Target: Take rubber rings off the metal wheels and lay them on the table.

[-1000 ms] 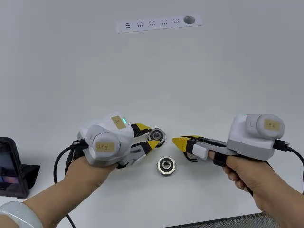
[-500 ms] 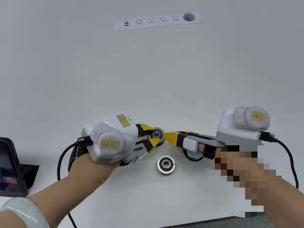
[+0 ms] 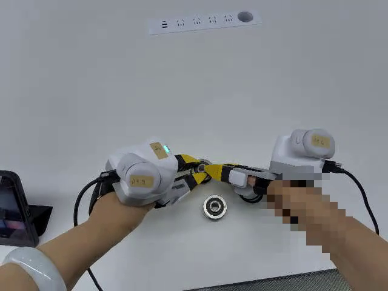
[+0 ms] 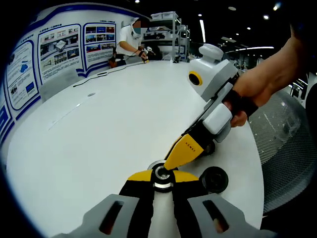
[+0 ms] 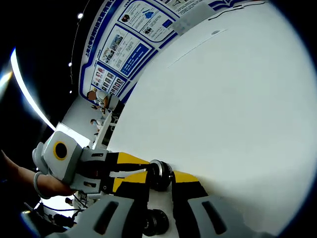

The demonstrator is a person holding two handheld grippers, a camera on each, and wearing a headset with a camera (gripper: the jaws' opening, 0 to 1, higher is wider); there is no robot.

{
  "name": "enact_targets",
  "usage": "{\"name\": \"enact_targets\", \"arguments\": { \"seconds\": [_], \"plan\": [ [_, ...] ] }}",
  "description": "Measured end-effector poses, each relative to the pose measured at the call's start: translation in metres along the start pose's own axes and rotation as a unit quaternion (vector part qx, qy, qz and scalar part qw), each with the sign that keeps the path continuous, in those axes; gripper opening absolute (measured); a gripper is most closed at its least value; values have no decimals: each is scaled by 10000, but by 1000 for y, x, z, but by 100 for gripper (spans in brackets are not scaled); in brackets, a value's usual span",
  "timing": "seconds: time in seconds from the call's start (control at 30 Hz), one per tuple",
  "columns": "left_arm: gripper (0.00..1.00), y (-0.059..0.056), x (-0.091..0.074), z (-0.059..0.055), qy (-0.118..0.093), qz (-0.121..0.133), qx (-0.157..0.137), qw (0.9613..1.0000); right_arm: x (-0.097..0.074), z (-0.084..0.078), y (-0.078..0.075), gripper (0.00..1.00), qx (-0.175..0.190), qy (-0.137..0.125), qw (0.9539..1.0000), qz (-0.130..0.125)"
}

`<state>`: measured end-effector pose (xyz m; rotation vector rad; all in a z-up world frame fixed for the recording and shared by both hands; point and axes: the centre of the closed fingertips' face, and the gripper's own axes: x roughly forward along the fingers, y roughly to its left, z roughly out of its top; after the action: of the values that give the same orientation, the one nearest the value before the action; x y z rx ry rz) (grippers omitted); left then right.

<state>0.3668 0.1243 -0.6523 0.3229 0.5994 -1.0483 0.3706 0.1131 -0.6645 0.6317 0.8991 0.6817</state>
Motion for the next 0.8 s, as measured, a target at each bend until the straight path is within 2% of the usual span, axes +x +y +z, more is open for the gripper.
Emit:
{"name": "enact_targets", "arguments": {
  "seconds": [0.3, 0.47, 0.67, 0.8],
  "plan": [
    [14, 0, 0, 0, -11, 18, -27, 10000, -3, -1, 6, 17, 144, 4, 9998, 132],
    [14, 0, 0, 0, -18, 16, -30, 10000, -6, -1, 5, 14, 104, -14, 9999, 81],
    [14, 0, 0, 0, -18, 15, -32, 10000, -8, 0, 2, 5, 28, -50, 10000, 3],
    [14, 0, 0, 0, -19, 20, -44, 10000, -8, 1, 3, 3, -24, -51, 10000, 14]
  ]
}}
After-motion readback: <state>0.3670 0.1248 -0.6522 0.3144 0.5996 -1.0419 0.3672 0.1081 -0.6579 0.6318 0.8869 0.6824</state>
